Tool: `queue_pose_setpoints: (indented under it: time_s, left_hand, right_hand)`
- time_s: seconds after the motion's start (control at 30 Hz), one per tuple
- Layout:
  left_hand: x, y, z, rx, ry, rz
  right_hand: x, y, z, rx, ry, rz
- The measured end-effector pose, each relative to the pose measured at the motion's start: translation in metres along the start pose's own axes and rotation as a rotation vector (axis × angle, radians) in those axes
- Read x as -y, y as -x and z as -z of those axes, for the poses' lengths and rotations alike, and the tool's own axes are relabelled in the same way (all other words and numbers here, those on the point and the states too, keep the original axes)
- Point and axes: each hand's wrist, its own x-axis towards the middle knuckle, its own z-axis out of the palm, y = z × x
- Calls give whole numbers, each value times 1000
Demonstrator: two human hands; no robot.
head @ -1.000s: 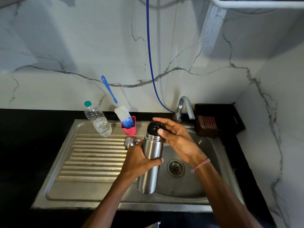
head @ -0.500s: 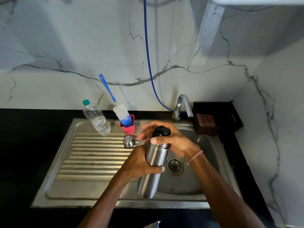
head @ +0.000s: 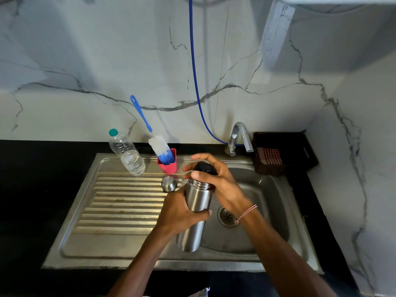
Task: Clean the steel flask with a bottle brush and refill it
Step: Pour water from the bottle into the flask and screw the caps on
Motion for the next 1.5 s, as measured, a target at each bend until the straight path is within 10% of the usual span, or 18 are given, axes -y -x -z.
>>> queue_pose_setpoints:
  time_s: [0.17,0.57,0.87,1.3,1.5]
  left_hand:
    - [4,-4,3,179,134,-67]
    - [-11,5,-20,-209,-273,106]
    - [13,-5,10,94,-19,0]
    - [18,1,-13,-121,-108,104]
    - [29,2,-11,-163,-115,151]
  right_hand:
    - [8,-3,4,205,-6,-7]
    - [-19,-4,-38,-649,393,-83]
    - [-7,-8,0,178,-1,-3]
    - [-31,-12,-25,-219,75,59]
    - [-32,-13,-23,-118,162,29]
